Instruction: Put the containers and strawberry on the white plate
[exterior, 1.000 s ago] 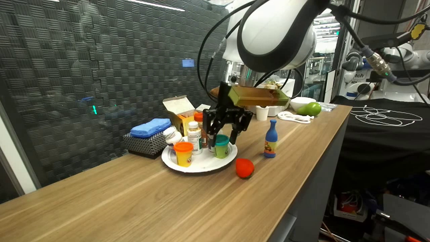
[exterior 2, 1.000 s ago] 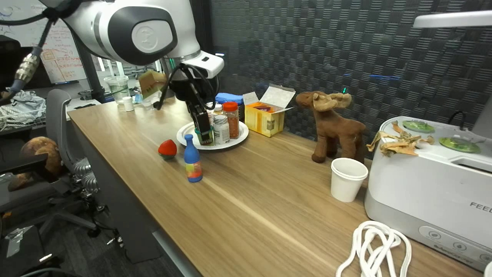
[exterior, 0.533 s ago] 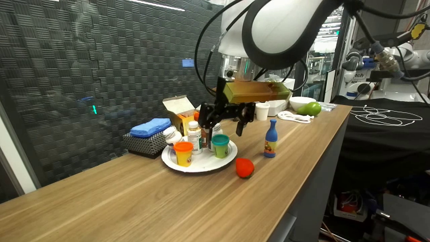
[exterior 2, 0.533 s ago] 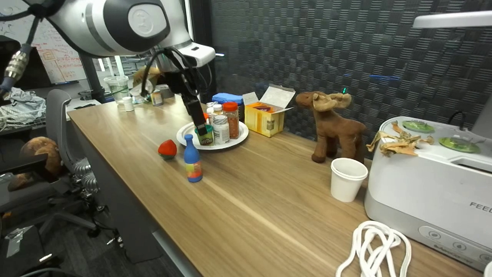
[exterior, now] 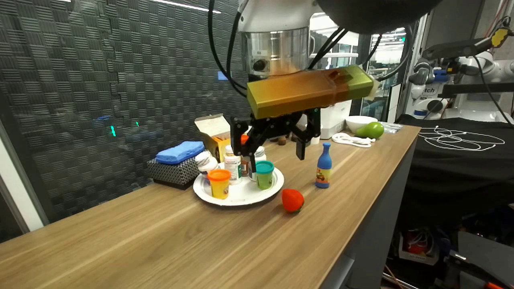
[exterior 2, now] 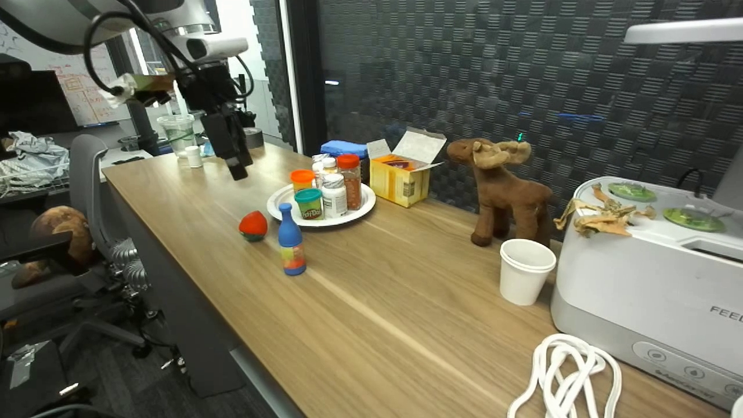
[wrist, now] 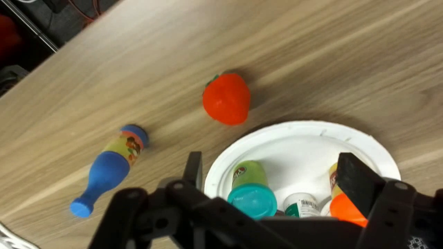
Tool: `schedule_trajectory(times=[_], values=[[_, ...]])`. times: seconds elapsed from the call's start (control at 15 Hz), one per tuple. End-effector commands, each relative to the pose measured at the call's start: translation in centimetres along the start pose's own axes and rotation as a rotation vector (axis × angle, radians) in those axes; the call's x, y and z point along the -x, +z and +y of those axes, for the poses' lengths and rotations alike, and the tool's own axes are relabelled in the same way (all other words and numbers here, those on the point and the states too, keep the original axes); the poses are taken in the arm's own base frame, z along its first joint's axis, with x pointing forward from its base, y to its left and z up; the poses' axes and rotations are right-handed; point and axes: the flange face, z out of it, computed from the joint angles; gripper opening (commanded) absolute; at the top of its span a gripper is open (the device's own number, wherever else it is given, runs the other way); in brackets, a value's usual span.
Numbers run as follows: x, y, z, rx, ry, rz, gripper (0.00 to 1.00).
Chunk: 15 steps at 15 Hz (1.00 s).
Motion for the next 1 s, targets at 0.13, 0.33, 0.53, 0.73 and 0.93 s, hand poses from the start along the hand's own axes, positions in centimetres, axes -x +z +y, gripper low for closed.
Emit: schedule_trajectory(times=[0.13, 0.33, 0.53, 0.73, 0.93], values=[[3.1, 0.2, -0.3, 0.063, -0.034, -0.010, 1.00], [2.9, 2.4, 0.9, 0.009, -0.060, -0.026, 1.00], [1.9, 4.5, 2.4, -0.080, -0.065, -0.013, 1.00], [0.8, 6.0, 3.5, -0.146, -0.080, 0.011, 1.00], [-0.1, 6.6, 4.2, -0.179, -0.098, 0.020, 1.00]])
